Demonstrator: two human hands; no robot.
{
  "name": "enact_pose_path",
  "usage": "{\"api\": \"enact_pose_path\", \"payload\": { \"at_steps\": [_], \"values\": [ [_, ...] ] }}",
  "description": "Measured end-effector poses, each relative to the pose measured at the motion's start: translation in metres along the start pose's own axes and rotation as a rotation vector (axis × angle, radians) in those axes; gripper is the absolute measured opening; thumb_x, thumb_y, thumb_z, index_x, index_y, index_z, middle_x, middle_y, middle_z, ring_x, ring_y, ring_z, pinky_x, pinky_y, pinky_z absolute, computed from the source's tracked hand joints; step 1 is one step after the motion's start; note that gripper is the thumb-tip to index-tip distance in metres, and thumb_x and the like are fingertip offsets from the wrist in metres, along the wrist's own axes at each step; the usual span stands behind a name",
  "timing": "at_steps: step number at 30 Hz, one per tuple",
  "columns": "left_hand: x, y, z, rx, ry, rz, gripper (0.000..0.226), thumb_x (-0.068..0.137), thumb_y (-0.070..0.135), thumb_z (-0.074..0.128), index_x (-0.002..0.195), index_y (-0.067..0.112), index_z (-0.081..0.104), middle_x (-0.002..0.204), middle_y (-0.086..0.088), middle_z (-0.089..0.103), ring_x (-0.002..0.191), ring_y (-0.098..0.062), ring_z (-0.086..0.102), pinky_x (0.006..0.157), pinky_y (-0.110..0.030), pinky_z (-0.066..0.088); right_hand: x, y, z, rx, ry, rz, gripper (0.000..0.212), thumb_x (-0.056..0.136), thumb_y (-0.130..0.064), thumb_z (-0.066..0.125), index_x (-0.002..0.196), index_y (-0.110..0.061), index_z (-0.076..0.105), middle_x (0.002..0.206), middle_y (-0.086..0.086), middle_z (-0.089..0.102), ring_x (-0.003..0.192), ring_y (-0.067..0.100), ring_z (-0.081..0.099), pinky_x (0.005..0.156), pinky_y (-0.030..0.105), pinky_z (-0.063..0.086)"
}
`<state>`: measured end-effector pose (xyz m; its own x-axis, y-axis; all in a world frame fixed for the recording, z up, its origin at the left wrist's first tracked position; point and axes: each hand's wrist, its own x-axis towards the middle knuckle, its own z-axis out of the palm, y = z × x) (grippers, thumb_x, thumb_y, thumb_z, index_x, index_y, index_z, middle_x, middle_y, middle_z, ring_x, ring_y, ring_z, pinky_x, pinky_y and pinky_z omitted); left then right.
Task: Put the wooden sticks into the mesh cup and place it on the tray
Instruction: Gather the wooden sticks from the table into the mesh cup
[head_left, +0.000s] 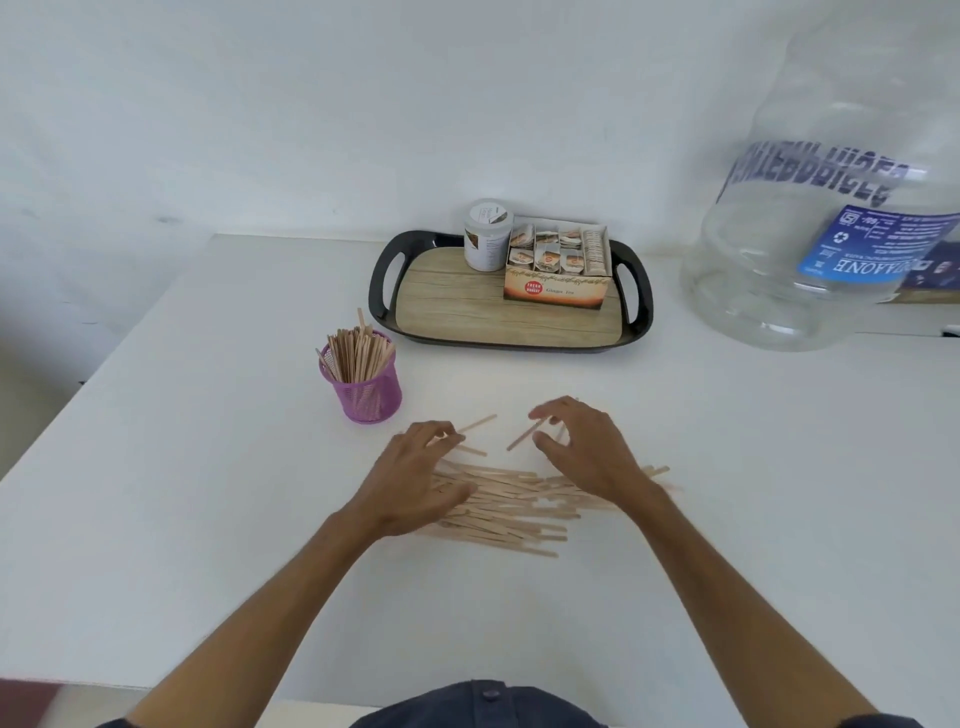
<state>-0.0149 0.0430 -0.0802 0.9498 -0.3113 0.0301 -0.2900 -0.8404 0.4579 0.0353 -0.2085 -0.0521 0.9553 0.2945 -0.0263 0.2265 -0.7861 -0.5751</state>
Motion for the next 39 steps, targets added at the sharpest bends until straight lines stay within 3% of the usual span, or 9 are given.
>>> {"api": "enact_pose_path", "payload": {
  "at_steps": [3,7,13,18,20,24,29,33,39],
  "values": [
    [-0.002,0.006,0.008,0.14,-0.082,0.046,0.08,0.079,0.062,0.04,0.144,0.016,0.041,0.149,0.001,0.035,0.136,-0.015,0.027,0.112,-0.035,0.022,-0.021,0.02,-0.015,-0.266,-0.153,0.034,0.052,0.084,-0.037,0.059,0.134,-0.025,0.055,0.142,-0.003,0.05,0.128,0.017,0.047,0.107,0.038,0.036],
    [-0.003,0.014,0.014,0.221,-0.121,0.08,0.082,0.073,0.057,0.039,0.143,0.015,0.036,0.149,-0.003,0.031,0.136,-0.019,0.026,0.112,-0.039,0.022,-0.045,0.042,-0.023,-0.381,-0.258,0.038,0.071,0.077,-0.044,0.06,0.143,-0.026,0.044,0.146,-0.005,0.04,0.131,0.017,0.041,0.105,0.037,0.036],
    [-0.001,0.025,0.023,0.235,-0.097,0.098,0.078,0.08,0.043,0.048,0.15,0.013,0.028,0.149,-0.005,0.033,0.138,-0.019,0.024,0.115,-0.037,0.016,-0.057,0.059,-0.012,-0.336,-0.131,-0.063,0.045,0.089,-0.03,0.056,0.133,-0.026,0.056,0.135,-0.006,0.049,0.122,0.017,0.048,0.096,0.034,0.043],
    [0.0,0.029,0.025,0.262,-0.114,0.088,0.076,0.082,0.047,0.042,0.149,0.013,0.031,0.148,-0.005,0.032,0.139,-0.02,0.022,0.115,-0.037,0.016,-0.062,0.069,-0.007,-0.366,-0.108,-0.131,0.055,0.092,-0.048,0.053,0.141,-0.024,0.048,0.138,-0.004,0.046,0.125,0.018,0.046,0.101,0.037,0.039],
    [0.0,0.03,0.026,0.256,-0.106,0.101,0.067,0.086,0.045,0.042,0.145,0.013,0.039,0.144,-0.005,0.037,0.137,-0.021,0.028,0.114,-0.038,0.02,-0.062,0.069,-0.004,-0.362,-0.086,-0.156,0.048,0.095,-0.047,0.052,0.137,-0.023,0.052,0.135,-0.004,0.047,0.122,0.018,0.046,0.097,0.036,0.041],
    [0.001,0.034,0.028,0.249,-0.024,0.17,0.04,0.099,0.031,0.047,0.133,0.012,0.053,0.131,-0.003,0.05,0.121,-0.021,0.045,0.103,-0.036,0.036,-0.058,0.062,0.0,-0.346,-0.059,-0.233,0.027,0.1,-0.033,0.049,0.121,-0.019,0.059,0.123,-0.002,0.055,0.113,0.021,0.05,0.089,0.034,0.044],
    [0.0,0.042,0.029,0.276,0.077,0.222,0.024,0.098,0.02,0.053,0.115,0.007,0.063,0.112,-0.006,0.06,0.1,-0.023,0.056,0.084,-0.038,0.049,-0.054,0.057,0.006,-0.489,-0.022,-0.305,0.028,0.106,-0.029,0.036,0.115,-0.013,0.057,0.113,0.002,0.058,0.102,0.023,0.052,0.081,0.035,0.043],
    [0.0,0.046,0.03,0.306,0.117,0.249,0.015,0.093,0.008,0.059,0.106,0.006,0.065,0.102,-0.007,0.062,0.089,-0.024,0.058,0.074,-0.037,0.052,-0.052,0.055,0.007,-0.569,-0.03,-0.324,0.03,0.107,-0.028,0.028,0.112,-0.012,0.053,0.11,0.003,0.056,0.098,0.022,0.051,0.078,0.033,0.041],
    [0.003,0.046,0.03,0.285,0.155,0.247,0.011,0.093,0.004,0.058,0.1,0.004,0.066,0.096,-0.009,0.062,0.084,-0.026,0.058,0.069,-0.037,0.051,-0.049,0.057,0.007,-0.488,-0.017,-0.316,0.024,0.105,-0.027,0.035,0.111,-0.014,0.054,0.109,0.001,0.056,0.098,0.021,0.052,0.078,0.032,0.041]
  ]
}}
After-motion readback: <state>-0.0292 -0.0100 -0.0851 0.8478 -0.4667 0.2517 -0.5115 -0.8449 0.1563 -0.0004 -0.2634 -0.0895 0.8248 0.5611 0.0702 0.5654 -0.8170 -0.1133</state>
